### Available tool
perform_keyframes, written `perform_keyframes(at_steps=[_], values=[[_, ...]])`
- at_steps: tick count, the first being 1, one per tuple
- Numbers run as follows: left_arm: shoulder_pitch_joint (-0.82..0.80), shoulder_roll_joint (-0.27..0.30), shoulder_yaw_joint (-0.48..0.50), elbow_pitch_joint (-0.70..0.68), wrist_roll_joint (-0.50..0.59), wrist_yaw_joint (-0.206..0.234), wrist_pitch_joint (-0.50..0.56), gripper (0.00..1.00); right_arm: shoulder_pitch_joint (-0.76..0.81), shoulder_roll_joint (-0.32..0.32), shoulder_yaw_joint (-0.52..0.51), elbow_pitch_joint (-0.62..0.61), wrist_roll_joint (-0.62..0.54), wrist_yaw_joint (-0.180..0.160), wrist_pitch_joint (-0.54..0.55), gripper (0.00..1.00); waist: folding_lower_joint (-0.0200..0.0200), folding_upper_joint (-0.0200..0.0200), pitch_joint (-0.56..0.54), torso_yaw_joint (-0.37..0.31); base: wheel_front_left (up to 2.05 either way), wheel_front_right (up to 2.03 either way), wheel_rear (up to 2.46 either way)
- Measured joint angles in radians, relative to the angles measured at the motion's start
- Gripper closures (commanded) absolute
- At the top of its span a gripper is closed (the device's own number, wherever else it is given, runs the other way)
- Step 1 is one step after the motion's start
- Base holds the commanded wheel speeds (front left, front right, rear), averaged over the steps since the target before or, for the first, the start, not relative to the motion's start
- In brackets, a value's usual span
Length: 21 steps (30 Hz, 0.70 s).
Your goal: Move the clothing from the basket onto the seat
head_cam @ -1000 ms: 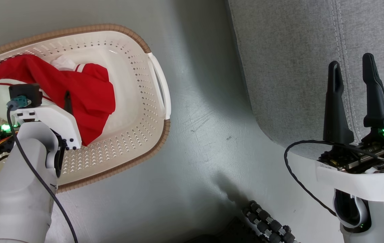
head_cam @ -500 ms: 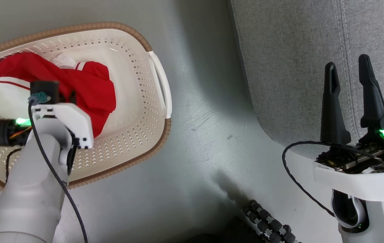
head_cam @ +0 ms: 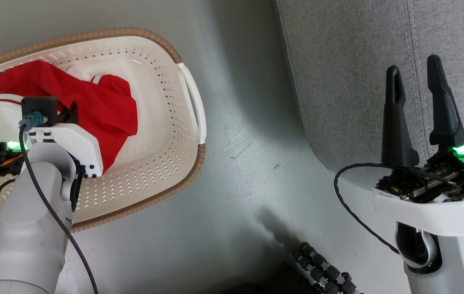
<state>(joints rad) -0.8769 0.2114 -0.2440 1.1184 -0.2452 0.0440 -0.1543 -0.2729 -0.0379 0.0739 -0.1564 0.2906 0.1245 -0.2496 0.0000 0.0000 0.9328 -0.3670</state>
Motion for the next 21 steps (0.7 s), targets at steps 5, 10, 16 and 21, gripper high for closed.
perform_keyframes(at_steps=[5,10,16,21], values=[[0.0,-0.01,0.001,-0.003,-0.007,0.0,-0.042,1.0,-0.026,0.0,0.001,0.001,0.02,0.0,-0.003,0.0,0.0001,0.0,-0.008,0.003,0.0,0.0,0.0],[0.006,-0.025,-0.007,-0.021,-0.006,0.0,-0.066,1.0,-0.043,0.0,0.0,0.004,0.028,0.0,-0.003,0.0,0.0,0.0,-0.02,0.007,0.0,0.0,0.0],[0.014,-0.026,-0.026,-0.037,0.013,0.0,-0.076,1.0,-0.063,-0.001,-0.001,0.014,0.039,0.0,-0.004,0.0,0.0,0.0,-0.037,0.014,0.0,0.0,0.0],[0.026,-0.024,-0.033,-0.06,0.018,0.0,-0.085,1.0,-0.075,-0.001,-0.001,0.031,0.045,0.0,-0.004,0.0,0.0,0.0,-0.059,0.022,0.0,0.0,0.0]])
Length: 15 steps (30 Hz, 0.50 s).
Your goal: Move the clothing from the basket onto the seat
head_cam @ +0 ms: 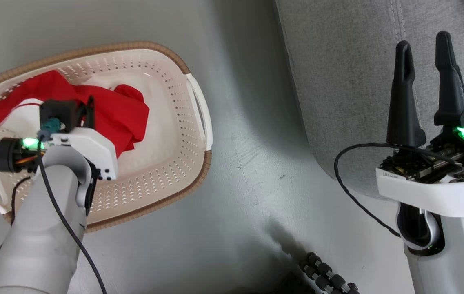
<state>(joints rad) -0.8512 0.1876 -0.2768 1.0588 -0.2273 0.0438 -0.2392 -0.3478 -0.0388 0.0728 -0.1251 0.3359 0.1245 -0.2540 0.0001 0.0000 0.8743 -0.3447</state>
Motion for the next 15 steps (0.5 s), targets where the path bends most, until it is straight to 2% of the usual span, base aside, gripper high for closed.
perform_keyframes(at_steps=[15], values=[[0.104,-0.002,-0.048,-0.131,0.048,-0.004,-0.009,1.0,-0.007,-0.001,-0.004,0.039,-0.002,0.0,-0.001,0.0,0.0,0.0,-0.098,0.03,0.0,0.0,0.0]])
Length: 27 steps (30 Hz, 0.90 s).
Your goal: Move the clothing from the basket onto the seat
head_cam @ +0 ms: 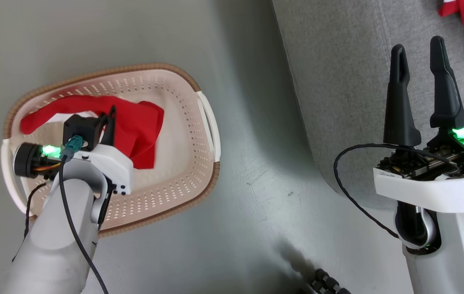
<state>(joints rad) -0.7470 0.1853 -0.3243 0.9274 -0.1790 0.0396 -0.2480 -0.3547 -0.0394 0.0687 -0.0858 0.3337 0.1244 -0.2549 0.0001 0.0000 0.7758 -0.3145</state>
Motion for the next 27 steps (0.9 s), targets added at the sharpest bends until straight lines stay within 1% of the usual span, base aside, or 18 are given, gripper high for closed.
perform_keyframes(at_steps=[9,19,27], values=[[0.047,-0.006,0.002,-0.175,0.008,0.002,0.0,1.0,0.0,-0.001,0.003,0.025,-0.027,0.0,0.0,0.0,-0.0001,0.0,-0.073,0.026,0.0,0.0,0.0],[0.127,-0.012,0.001,-0.352,0.025,0.02,0.0,1.0,0.001,-0.004,0.003,0.056,-0.064,0.0,0.0,0.0,-0.0001,0.0,-0.174,0.065,0.0,0.0,0.0],[0.185,-0.011,0.006,-0.462,0.025,0.032,0.0,1.0,0.003,-0.033,0.004,0.07,-0.097,0.0,0.0,0.0,0.0,0.0,-0.251,0.097,0.0,0.0,0.0]])
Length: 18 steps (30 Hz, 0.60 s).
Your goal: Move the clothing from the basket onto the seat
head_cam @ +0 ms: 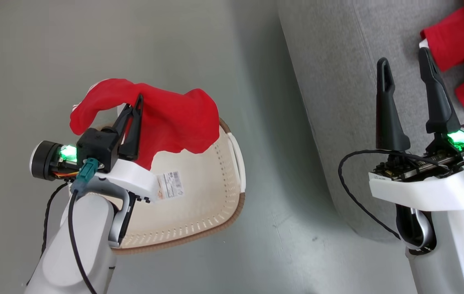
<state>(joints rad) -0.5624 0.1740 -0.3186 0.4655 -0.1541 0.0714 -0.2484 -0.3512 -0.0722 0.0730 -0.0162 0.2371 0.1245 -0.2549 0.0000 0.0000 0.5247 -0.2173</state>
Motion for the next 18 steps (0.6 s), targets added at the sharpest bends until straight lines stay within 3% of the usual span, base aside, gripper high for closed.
perform_keyframes(at_steps=[18], values=[[0.095,-0.003,-0.001,-0.175,0.001,0.008,-0.003,1.0,0.029,-0.1,0.133,0.109,-0.008,0.0,0.01,0.0,-0.0001,0.0,-0.17,0.076,0.0,0.0,0.0]])
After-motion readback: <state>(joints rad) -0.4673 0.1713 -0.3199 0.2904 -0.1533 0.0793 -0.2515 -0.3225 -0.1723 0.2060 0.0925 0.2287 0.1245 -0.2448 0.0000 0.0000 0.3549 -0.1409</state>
